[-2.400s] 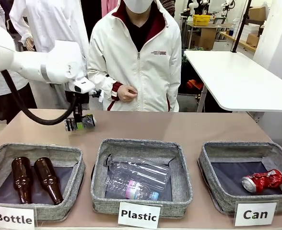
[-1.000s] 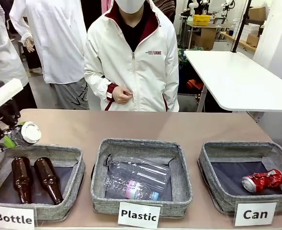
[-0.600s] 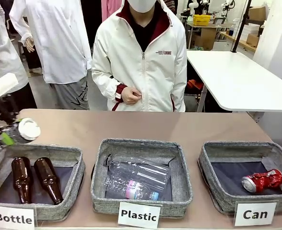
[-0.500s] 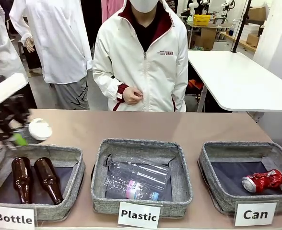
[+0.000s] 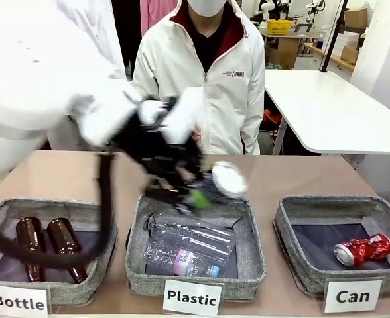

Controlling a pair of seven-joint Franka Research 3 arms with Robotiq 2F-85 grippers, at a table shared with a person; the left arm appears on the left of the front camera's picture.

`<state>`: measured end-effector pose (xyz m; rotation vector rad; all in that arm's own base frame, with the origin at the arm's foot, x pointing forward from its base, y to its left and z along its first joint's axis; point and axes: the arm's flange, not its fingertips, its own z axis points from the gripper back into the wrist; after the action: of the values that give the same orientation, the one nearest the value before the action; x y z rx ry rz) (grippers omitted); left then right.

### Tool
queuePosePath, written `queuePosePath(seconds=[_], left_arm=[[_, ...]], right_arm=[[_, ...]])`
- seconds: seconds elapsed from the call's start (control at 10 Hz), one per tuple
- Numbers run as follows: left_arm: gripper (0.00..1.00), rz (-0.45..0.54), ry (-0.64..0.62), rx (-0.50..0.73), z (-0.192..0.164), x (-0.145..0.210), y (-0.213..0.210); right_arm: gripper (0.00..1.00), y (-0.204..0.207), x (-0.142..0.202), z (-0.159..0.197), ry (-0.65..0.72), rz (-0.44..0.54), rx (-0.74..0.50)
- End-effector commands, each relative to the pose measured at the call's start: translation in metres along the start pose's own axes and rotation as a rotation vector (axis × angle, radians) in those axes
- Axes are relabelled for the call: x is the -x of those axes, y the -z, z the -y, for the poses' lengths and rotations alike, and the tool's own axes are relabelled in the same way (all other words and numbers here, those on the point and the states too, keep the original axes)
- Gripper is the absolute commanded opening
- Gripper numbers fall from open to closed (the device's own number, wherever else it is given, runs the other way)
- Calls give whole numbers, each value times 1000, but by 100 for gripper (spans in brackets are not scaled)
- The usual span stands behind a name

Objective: Sort the can waste into the basket.
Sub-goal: Pick up the can waste from the table and place it in the right Fabric basket.

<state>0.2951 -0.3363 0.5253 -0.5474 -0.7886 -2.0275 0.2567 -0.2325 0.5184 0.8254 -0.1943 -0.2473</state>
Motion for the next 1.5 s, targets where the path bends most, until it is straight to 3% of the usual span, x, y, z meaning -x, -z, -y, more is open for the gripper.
queuePosePath(seconds=[0.0,0.2,0.4,0.5,0.8,1.2,1.4], left_arm=[[37,1,52,33,-59,-26,37],[37,29,224,158,-98,-80,90],[37,28,254,256,-138,-114,152],[37,20,248,264,-153,-120,182],[37,-53,172,308,-192,-123,244],[37,-92,158,298,-210,-123,267],[93,-91,143,309,-212,-116,270]], right_arm=[[100,-14,19,26,24,63,126],[100,-36,44,62,38,108,151],[100,-44,55,84,50,227,84],[100,-46,45,65,70,115,136],[100,-46,45,65,70,115,136],[100,-46,45,65,70,115,136],[100,-46,45,65,70,115,136]])
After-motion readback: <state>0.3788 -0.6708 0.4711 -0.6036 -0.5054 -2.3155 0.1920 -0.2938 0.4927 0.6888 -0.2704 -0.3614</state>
